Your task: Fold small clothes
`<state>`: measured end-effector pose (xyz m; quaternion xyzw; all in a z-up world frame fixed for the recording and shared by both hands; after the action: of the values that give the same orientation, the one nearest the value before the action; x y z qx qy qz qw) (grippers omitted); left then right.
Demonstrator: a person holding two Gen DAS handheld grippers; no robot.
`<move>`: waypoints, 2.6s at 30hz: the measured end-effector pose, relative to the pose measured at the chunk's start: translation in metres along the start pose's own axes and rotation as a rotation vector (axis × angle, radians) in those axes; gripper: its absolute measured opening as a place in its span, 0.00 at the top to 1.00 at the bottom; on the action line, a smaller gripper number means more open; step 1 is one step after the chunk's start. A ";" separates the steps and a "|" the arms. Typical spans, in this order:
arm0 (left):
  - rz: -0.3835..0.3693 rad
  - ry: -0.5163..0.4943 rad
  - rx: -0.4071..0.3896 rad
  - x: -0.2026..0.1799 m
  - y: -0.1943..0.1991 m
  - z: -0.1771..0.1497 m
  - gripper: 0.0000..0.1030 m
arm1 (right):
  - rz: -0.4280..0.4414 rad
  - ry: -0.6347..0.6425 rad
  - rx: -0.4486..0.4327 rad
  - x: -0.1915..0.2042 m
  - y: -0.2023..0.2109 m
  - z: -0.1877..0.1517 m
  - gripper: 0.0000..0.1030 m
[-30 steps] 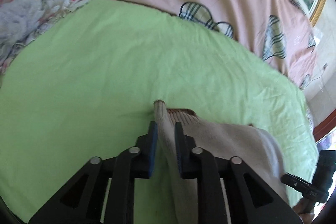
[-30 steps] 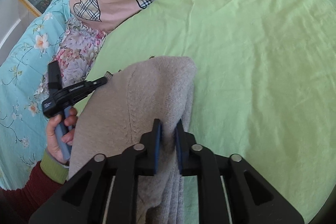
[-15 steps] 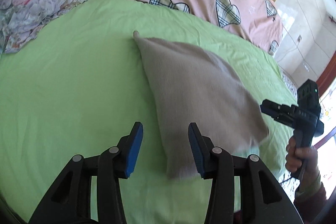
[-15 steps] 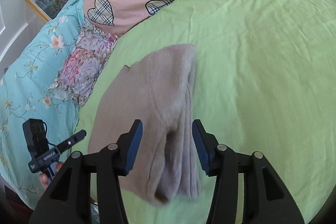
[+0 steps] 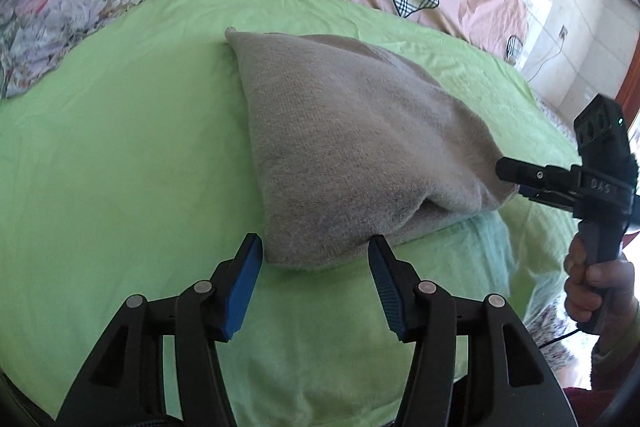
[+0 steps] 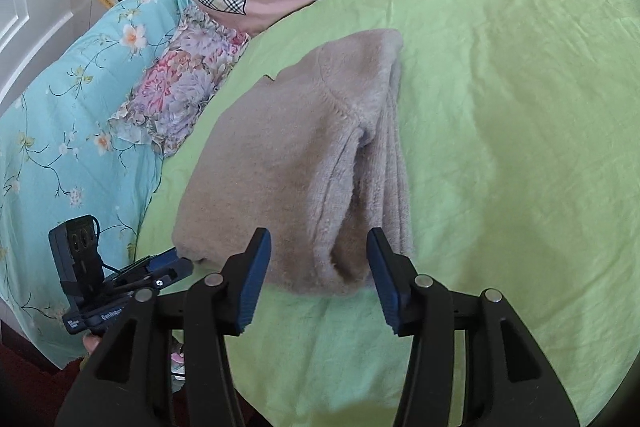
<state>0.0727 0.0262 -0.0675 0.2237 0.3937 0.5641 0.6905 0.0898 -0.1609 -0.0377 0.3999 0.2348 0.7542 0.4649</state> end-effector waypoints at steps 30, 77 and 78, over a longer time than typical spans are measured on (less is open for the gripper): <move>0.218 0.044 -0.121 0.010 0.017 0.016 0.85 | 0.055 0.052 -0.081 0.022 0.028 0.038 0.95; -0.048 0.042 -0.084 0.011 0.055 0.023 0.84 | -0.133 0.020 -0.061 -0.023 0.033 0.037 0.60; -0.052 0.046 -0.088 0.009 0.053 0.028 0.83 | -0.116 0.029 -0.069 -0.017 0.031 0.042 0.60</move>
<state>0.0633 0.0527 -0.0133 0.1696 0.3901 0.5677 0.7049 0.1128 -0.1904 0.0021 0.3584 0.2383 0.7394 0.5178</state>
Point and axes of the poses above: each gripper's, at about its wrist camera, not at the fingertips, and y roughly against the way its jaws point, x to its left, z to its top, the point moved 8 cm from there along -y, roughly the way its jaws point, and after that the axes turned 6 degrees about y, right-handed, at the moved point
